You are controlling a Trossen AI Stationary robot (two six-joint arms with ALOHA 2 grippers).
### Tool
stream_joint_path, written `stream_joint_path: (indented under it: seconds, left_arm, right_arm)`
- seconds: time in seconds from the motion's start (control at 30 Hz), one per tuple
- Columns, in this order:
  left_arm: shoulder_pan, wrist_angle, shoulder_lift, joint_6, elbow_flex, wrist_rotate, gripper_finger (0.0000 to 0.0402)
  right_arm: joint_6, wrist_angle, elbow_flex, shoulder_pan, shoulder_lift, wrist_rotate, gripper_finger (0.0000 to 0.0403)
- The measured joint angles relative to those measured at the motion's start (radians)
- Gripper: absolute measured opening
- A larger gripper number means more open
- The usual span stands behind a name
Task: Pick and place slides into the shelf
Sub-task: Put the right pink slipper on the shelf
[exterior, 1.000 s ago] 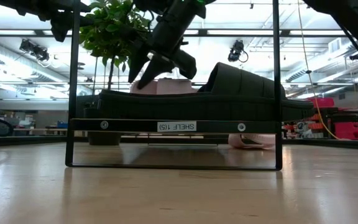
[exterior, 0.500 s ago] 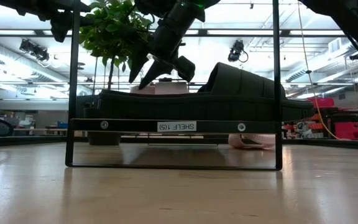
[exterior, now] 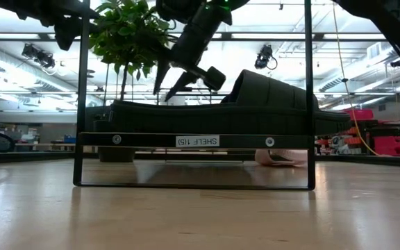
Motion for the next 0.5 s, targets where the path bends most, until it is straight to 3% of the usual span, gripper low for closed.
stream_joint_path:
  seconds: [0.2, 0.33, 0.5]
  left_arm:
    - [0.0, -0.032, 0.0, -0.008, 0.0, 0.0, 0.0172]
    - [0.0, -0.038, 0.0, -0.01, 0.0, 0.0, 0.0173]
    - [0.0, -0.042, 0.0, -0.015, 0.0, 0.0, 0.0173]
  right_arm:
    - [-0.142, -0.16, 0.001, -0.051, -0.051, -0.003, 0.0125]
    - [-0.202, -0.267, 0.001, -0.069, -0.074, 0.057, 0.0124]
    - [-0.256, -0.262, 0.001, -0.096, -0.067, 0.1, 0.0124]
